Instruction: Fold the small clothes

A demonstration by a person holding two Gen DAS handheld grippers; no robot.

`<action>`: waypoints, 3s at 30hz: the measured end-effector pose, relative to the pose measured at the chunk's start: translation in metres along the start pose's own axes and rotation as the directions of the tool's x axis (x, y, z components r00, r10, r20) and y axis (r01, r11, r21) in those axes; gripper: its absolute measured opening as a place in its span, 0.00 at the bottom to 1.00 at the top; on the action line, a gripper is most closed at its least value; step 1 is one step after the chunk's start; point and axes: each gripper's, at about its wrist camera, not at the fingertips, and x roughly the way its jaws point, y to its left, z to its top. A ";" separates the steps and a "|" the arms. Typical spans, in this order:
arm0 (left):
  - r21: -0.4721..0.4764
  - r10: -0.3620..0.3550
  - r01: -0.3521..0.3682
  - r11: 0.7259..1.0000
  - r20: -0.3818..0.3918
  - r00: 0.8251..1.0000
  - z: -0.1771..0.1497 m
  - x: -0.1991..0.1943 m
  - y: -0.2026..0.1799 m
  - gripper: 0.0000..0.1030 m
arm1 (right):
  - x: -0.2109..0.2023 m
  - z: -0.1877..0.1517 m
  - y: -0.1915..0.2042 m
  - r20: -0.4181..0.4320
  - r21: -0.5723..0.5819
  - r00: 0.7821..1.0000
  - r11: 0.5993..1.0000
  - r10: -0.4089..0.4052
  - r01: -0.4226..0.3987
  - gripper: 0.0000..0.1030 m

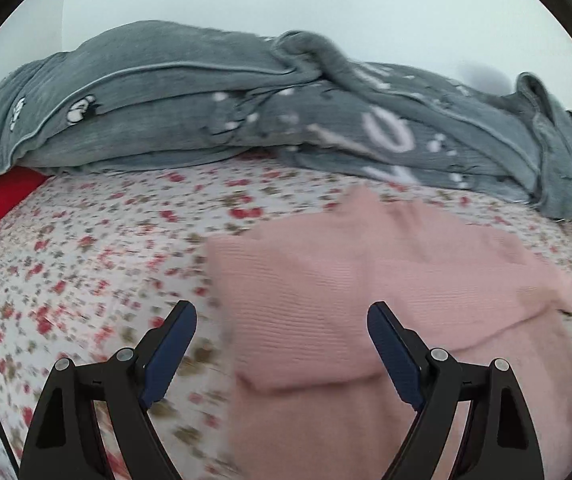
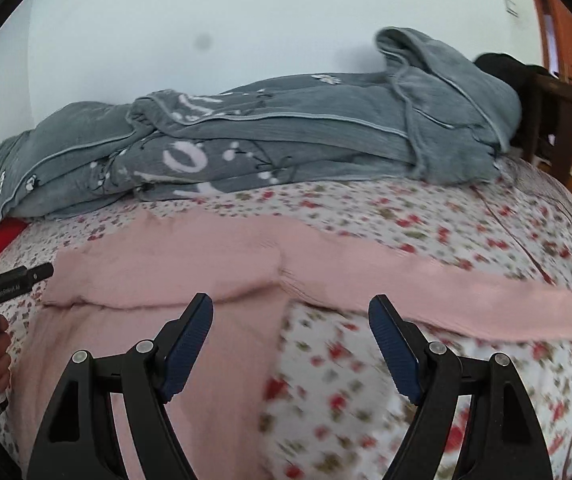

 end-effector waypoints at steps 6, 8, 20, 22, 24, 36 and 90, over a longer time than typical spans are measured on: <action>0.018 -0.030 0.030 0.999 -0.013 0.999 0.011 0.040 0.029 0.84 | 0.044 0.024 0.010 -0.042 -0.020 0.999 1.000 0.018 -0.019 0.78; 0.005 -0.089 0.089 0.996 -0.032 0.996 0.015 0.052 0.034 0.84 | 0.067 0.029 0.007 -0.076 -0.006 0.997 0.999 0.032 -0.032 0.78; -0.237 -0.341 0.330 0.914 -0.005 0.940 0.007 0.079 0.074 0.83 | 0.142 0.015 0.009 -0.211 0.028 0.967 0.990 0.140 -0.137 0.30; -0.236 -0.338 0.328 0.915 -0.003 0.941 0.007 0.078 0.074 0.83 | 0.142 0.014 0.013 -0.212 0.004 0.970 0.992 0.123 -0.125 0.19; -0.232 -0.332 0.323 0.918 -0.001 0.943 0.009 0.079 0.074 0.83 | 0.141 0.014 0.012 -0.207 0.006 0.970 0.991 0.129 -0.130 0.07; -0.279 -0.314 0.301 0.912 -0.002 0.949 0.007 0.083 0.083 0.84 | 0.101 0.023 -0.002 0.021 0.058 0.982 0.980 0.188 -0.188 0.04; -0.248 -0.327 0.317 0.915 0.001 0.945 -0.030 0.044 0.072 0.11 | 0.118 0.015 0.010 -0.112 -0.014 0.990 0.996 0.091 -0.093 0.46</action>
